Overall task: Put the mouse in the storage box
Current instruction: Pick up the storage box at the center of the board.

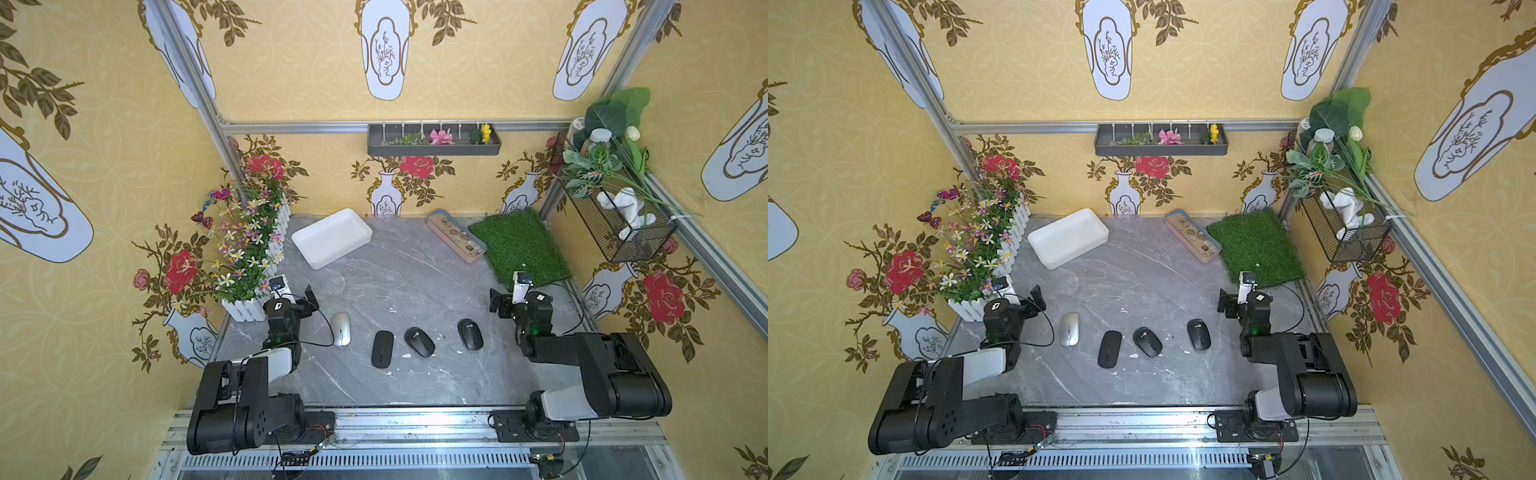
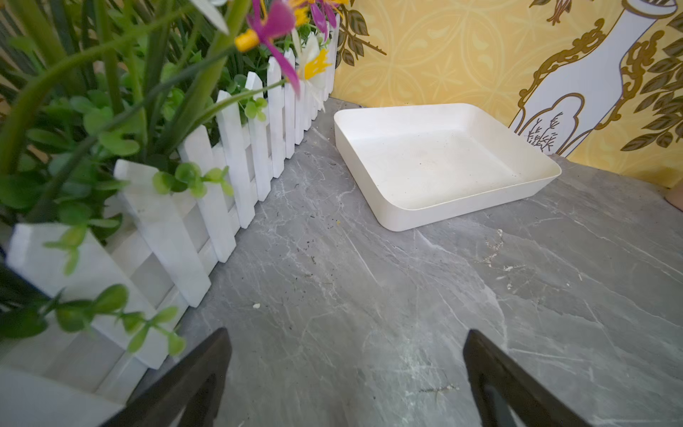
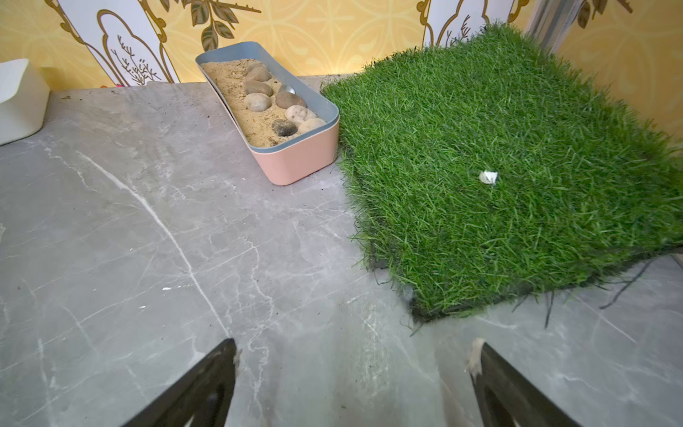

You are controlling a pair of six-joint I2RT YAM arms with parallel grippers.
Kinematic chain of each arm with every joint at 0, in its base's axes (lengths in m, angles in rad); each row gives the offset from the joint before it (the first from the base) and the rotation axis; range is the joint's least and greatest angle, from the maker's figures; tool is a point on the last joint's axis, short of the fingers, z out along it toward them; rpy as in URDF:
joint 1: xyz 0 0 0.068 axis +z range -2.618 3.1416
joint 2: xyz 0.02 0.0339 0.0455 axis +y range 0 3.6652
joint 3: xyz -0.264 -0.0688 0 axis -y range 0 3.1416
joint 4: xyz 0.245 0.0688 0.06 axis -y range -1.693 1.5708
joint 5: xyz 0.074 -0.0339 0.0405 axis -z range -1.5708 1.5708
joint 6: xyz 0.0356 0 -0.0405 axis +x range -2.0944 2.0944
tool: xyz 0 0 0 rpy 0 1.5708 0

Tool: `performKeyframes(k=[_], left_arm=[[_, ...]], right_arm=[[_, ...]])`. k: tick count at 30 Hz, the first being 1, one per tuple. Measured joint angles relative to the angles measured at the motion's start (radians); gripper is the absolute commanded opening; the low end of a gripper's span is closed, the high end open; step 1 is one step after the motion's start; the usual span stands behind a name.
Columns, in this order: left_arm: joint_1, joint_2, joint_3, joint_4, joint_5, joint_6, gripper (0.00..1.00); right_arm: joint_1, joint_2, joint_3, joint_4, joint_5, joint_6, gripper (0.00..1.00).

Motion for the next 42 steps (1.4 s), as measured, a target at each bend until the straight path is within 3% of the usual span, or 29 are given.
performKeyframes(k=[12, 15, 19, 22, 24, 27, 34, 37, 39, 42], left_arm=[[0.002, -0.003, 0.001, 0.0, -0.019, 0.0, 1.0], [0.001, -0.049, 0.033, -0.079, -0.048, -0.011, 1.0], [-0.03, -0.254, 0.216, -0.365, -0.148, -0.069, 1.0], [-0.029, -0.269, 0.46, -0.61, -0.163, -0.152, 0.96], [-0.028, -0.171, 0.673, -0.783, -0.152, -0.214, 0.91], [-0.029, 0.021, 0.921, -1.01, -0.108, -0.285, 0.94], [-0.013, 0.454, 1.335, -1.441, 0.004, -0.417, 0.94], [-0.016, 0.588, 1.457, -1.545, 0.045, -0.441, 0.96], [-0.015, 0.649, 1.486, -1.584, 0.058, -0.455, 0.97], [-0.003, 0.74, 1.505, -1.617, 0.079, -0.469, 0.96]], right_arm=[[0.007, -0.003, 0.0, -0.001, 0.006, 0.0, 0.97], [0.025, -0.068, 0.053, -0.132, 0.072, 0.009, 0.97], [0.047, -0.102, 0.353, -0.43, 0.126, 0.035, 0.97], [0.135, 0.037, 0.706, -0.67, 0.102, 0.057, 0.97], [0.233, 0.182, 0.953, -0.803, 0.076, 0.05, 0.97], [0.332, 0.443, 1.329, -0.993, -0.013, 0.046, 0.97], [0.444, 1.074, 2.242, -1.347, -0.248, 0.089, 0.97], [0.48, 1.18, 2.323, -1.342, -0.332, 0.156, 0.97], [0.485, 1.217, 2.304, -1.301, -0.353, 0.223, 0.97], [0.5, 1.312, 2.401, -1.286, -0.352, 0.286, 0.97]])
